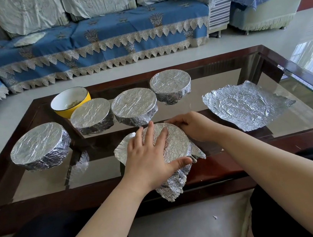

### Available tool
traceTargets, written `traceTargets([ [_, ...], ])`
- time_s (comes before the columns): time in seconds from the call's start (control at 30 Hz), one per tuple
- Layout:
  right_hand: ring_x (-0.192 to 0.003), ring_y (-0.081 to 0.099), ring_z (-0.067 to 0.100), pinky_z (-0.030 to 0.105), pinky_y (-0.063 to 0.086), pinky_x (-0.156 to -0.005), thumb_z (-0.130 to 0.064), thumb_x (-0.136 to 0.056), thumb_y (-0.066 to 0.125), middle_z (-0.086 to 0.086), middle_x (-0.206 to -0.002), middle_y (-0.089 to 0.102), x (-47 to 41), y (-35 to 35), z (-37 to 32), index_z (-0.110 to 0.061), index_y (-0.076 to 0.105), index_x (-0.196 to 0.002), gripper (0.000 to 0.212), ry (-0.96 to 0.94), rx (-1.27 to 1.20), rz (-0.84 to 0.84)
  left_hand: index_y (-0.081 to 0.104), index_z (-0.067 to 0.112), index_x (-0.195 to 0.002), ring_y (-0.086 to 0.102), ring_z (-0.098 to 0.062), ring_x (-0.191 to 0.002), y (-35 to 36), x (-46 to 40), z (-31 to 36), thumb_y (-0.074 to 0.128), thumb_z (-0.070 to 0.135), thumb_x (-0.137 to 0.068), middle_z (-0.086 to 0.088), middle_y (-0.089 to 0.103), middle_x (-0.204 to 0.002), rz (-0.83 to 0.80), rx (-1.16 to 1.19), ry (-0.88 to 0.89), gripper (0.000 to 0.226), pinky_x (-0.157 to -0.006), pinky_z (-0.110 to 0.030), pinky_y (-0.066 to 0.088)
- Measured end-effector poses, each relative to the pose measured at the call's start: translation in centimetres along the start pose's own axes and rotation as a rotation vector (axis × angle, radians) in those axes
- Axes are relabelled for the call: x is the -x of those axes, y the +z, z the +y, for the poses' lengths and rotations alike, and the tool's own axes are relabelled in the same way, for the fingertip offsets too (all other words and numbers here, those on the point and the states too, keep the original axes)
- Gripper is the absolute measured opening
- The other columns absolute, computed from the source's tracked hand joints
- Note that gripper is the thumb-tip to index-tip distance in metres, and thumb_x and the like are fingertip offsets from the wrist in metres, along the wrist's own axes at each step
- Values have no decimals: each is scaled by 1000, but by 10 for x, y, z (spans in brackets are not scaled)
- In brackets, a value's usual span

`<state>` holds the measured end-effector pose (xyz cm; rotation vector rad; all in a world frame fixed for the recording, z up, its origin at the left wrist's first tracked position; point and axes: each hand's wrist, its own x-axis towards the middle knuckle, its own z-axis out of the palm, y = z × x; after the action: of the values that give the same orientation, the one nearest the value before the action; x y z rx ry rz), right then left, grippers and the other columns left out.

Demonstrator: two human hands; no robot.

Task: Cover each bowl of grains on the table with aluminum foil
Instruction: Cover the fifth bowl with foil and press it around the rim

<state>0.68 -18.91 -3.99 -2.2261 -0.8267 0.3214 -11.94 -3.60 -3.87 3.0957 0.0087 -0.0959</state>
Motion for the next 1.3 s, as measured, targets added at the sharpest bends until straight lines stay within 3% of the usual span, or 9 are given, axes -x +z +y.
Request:
traceTargets([
  [0.13, -110, 58, 6, 13, 43, -89, -23, -104, 42, -8, -119, 66, 8, -1, -3, -24, 63, -127, 31, 85, -185, -1, 1, 33, -157, -11, -30, -151, 0, 1, 1, 0, 97, -59, -4, -15, -165, 1, 5, -4, 117, -119, -53, 1],
  [0.27, -100, 64, 12, 27, 47, -86, -41, -103, 37, -5, -106, 70, 14, 4, -5, -26, 66, -122, 38, 112, -130, 39, 2, 33, -156, -10, -30, -151, 1, 0, 0, -2, 98, -58, -5, -14, -165, 11, 7, -1, 117, -119, -53, 1],
  [0.4, -52, 41, 14, 32, 32, -54, -39, -102, 43, 0, -58, 47, 11, 12, -7, -9, 56, -72, 44, 157, -56, 95, 1, 34, -157, -9, -29, -151, 1, 0, -1, -3, 98, -58, -4, -14, -165, 17, 9, 3, 118, -119, -53, 2],
  [0.57, -45, 31, 10, 28, 27, -50, -41, -94, 57, -2, -50, 36, 3, 13, -8, -18, 43, -54, 48, 279, -216, 117, 4, 33, -157, -7, -28, -151, 2, 0, 0, -2, 97, -59, -3, -12, -165, 35, -6, -5, 117, -119, -51, 4],
  [0.7, -70, 66, 25, 46, 54, -75, -61, -63, 67, 13, -74, 72, -6, 19, -1, -9, 71, -70, 53, 408, -479, 119, 5, 32, -157, -7, -28, -151, 2, 0, -1, -4, 97, -58, -3, -11, -166, 34, -6, -4, 118, -119, -52, 4],
  [0.77, -86, 71, 30, 53, 54, -90, -64, -56, 67, 10, -85, 75, -9, 21, 4, -12, 76, -82, 59, 429, -530, 94, 5, 32, -157, -7, -28, -151, 2, 0, 0, -4, 97, -59, -3, -11, -166, 36, -10, -3, 118, -119, -52, 5],
  [1.03, -92, 62, 25, 37, 47, -91, -50, -100, 41, 12, -101, 68, -1, 14, 0, -10, 67, -99, 48, 445, -655, -44, 1, 33, -157, -9, -29, -151, 2, -1, 2, -4, 98, -58, -3, -14, -165, 29, 4, -42, 118, -119, -52, 3],
  [1.2, -119, 55, 13, 29, 41, -99, -62, -90, 49, 1, -128, 61, 23, 4, -9, -18, 60, -124, 57, 352, -637, -130, 1, 35, -157, -9, -30, -151, 2, 0, 7, -4, 99, -56, -4, -15, -165, 26, 36, -97, 119, -119, -52, 2],
  [1.3, -117, 53, 39, 41, 46, -92, -43, -98, 47, 27, -130, 54, 35, 4, -18, 5, 56, -123, 55, 239, -419, -45, 0, 34, -157, -9, -30, -151, 1, 2, 10, 0, 98, -59, -5, -15, -165, 18, 40, -112, 117, -119, -52, 3],
])
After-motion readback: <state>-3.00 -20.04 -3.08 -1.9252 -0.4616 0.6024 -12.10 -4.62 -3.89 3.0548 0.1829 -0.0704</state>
